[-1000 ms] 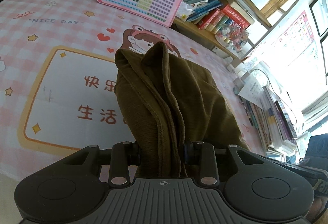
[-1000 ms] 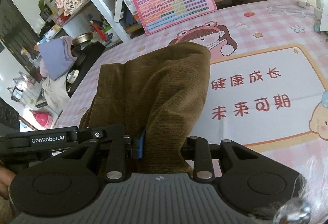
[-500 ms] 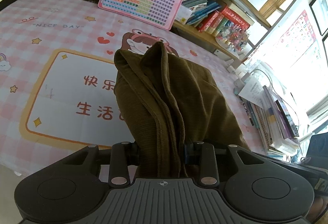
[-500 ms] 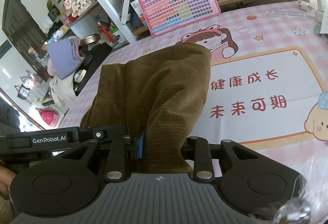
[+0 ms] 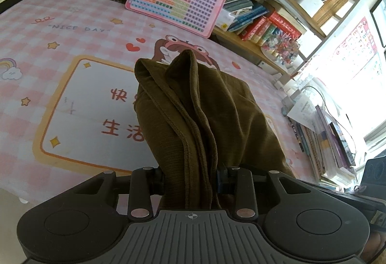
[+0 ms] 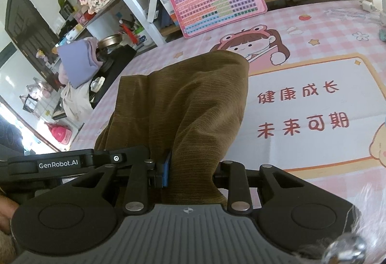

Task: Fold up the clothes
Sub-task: 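Keep both grippers closed on the brown bundle and press it flat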

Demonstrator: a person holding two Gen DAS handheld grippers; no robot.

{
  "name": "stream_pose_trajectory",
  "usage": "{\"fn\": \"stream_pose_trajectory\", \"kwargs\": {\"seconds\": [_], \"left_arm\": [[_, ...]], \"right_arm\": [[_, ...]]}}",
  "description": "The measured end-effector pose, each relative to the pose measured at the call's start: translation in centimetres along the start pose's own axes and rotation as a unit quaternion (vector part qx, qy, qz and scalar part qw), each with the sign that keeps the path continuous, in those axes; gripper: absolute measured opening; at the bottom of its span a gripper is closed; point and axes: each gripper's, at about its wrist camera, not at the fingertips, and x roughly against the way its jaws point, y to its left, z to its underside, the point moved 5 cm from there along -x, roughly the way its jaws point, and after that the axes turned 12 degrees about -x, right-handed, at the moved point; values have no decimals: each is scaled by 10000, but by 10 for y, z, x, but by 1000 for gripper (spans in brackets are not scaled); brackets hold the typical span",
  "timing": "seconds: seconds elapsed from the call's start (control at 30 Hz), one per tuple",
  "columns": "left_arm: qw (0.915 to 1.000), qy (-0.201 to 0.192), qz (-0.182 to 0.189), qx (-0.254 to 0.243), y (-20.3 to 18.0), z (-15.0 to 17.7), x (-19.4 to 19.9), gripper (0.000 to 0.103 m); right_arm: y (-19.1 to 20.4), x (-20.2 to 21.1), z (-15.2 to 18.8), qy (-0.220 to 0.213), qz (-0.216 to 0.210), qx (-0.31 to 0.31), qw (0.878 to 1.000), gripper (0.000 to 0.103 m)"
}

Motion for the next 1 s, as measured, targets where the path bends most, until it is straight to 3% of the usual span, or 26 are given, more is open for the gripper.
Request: {"fn": "stream_pose_trajectory", "kwargs": {"seconds": [0.57,1.0], "left_arm": [[10000,-14,16,53,14,-4,2,32],[9996,-287,-23,-42,12,-30,15,32]], "right_arm": [[11,-11,-1,21,40,46,10000,27],[25,-8,-25,-189,-188,54,9996,27]]}}
